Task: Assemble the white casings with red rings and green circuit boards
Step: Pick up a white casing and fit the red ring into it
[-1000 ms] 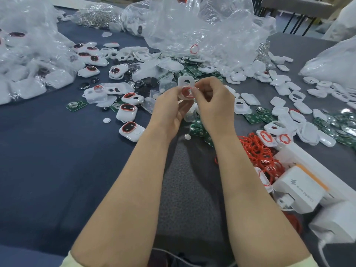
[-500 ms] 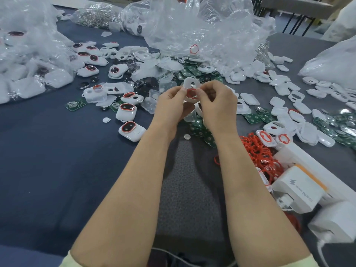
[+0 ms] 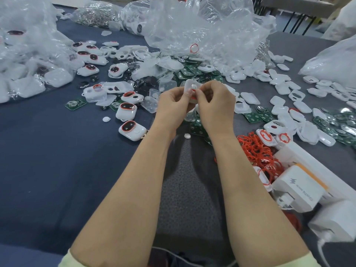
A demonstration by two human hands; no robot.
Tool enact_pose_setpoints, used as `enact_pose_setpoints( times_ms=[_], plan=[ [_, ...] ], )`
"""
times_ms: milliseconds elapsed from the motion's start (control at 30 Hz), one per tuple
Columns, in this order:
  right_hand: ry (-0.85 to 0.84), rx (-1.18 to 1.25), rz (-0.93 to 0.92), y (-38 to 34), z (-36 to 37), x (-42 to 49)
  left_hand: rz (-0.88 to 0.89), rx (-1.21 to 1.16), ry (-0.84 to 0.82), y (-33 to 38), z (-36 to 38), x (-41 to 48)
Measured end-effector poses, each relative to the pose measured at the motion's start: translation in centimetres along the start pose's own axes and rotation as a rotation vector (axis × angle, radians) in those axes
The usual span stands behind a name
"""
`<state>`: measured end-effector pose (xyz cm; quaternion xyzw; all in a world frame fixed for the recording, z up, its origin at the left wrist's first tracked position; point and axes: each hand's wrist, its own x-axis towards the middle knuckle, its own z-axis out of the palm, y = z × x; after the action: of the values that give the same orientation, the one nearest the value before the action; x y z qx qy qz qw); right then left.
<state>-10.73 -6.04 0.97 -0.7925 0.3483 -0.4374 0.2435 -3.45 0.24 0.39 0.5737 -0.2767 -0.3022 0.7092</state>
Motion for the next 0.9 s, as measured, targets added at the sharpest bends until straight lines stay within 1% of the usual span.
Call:
enact_pose_setpoints(
  times_ms=[133, 200, 233, 333, 400, 467, 567, 733, 833, 900],
  plan=[
    [-0.025, 0.003, 0.007, -0.1, 0.2, -0.2, 0.009, 0.015, -0.004, -0.1, -0.2, 0.0],
    [-0.047, 0.052, 0.049, -0.1, 0.1, -0.1, 0.003, -0.024, -0.006, 0.0, -0.2, 0.0],
    [-0.067, 0.123, 0.099, 0.0, 0.0, 0.0, 0.000, -0.055, -0.014, 0.1, -0.2, 0.0],
    [-0.179, 0.420, 0.342, 0.6, -0.4, 0.3, -0.004, -0.144, -0.049, 0.1, -0.5, 0.2],
    [-0.256, 0.492, 0.413, 0.9, -0.6, 0.4, -0.001, -0.174, -0.065, 0.1, -0.5, 0.1],
    [-0.287, 0.476, 0.387, 1.1, -0.5, 0.4, 0.007, -0.192, -0.079, 0.0, -0.6, 0.1],
    [-0.257, 0.446, 0.346, 1.1, -0.3, 0.4, 0.018, -0.206, -0.112, 0.0, -0.8, 0.1],
    [-0.228, 0.454, 0.377, 1.1, -0.2, 0.4, 0.014, -0.185, -0.113, -0.2, -0.6, 0.2],
    [-0.215, 0.492, 0.392, 0.9, -0.3, 0.4, 0.049, -0.107, -0.126, -0.3, -0.4, 0.2],
    [-0.171, 0.514, 0.379, 0.8, -0.5, 0.5, 0.068, -0.061, -0.158, -0.4, -0.2, 0.1]
  ],
)
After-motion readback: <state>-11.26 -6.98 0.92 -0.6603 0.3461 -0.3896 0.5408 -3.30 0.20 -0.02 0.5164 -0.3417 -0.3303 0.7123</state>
